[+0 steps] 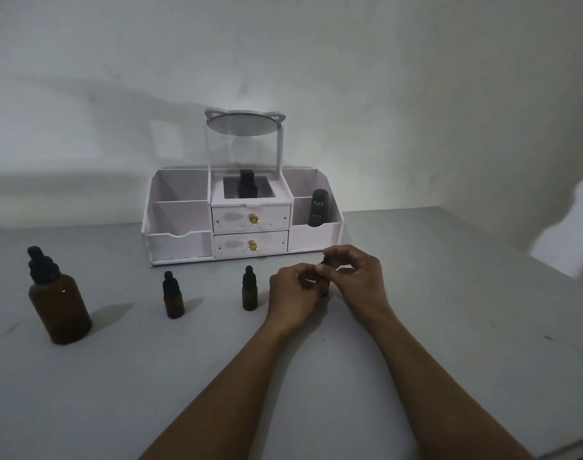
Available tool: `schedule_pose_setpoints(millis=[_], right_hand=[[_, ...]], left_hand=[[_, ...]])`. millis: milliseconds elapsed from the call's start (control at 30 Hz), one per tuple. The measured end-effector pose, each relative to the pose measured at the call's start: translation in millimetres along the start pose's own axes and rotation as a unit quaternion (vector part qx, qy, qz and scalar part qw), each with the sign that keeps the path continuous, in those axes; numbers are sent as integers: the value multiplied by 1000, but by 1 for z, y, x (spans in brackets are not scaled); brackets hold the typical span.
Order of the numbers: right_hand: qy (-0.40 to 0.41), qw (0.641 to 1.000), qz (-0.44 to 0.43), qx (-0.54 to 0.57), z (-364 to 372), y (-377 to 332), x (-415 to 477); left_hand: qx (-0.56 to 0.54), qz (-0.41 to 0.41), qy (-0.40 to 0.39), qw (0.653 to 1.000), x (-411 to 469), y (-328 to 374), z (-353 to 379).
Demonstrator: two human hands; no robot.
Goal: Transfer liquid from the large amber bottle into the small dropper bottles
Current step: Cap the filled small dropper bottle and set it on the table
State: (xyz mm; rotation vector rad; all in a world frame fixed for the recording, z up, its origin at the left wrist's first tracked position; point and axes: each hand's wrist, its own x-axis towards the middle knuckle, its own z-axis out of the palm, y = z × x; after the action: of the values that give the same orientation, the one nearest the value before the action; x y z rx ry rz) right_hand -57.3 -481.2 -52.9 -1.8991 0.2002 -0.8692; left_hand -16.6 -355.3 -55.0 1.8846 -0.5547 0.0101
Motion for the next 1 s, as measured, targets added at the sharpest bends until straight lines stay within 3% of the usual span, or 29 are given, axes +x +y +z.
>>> schedule_pose_setpoints(millis=[200, 1000], right_hand=[[-7, 999, 1, 37, -1, -2, 0], [-6, 1000, 7, -14, 0, -3, -2]], left_hand=[[-10, -7, -5, 1000, -2, 0, 1], [0, 1, -4, 1000, 1, -4, 2]])
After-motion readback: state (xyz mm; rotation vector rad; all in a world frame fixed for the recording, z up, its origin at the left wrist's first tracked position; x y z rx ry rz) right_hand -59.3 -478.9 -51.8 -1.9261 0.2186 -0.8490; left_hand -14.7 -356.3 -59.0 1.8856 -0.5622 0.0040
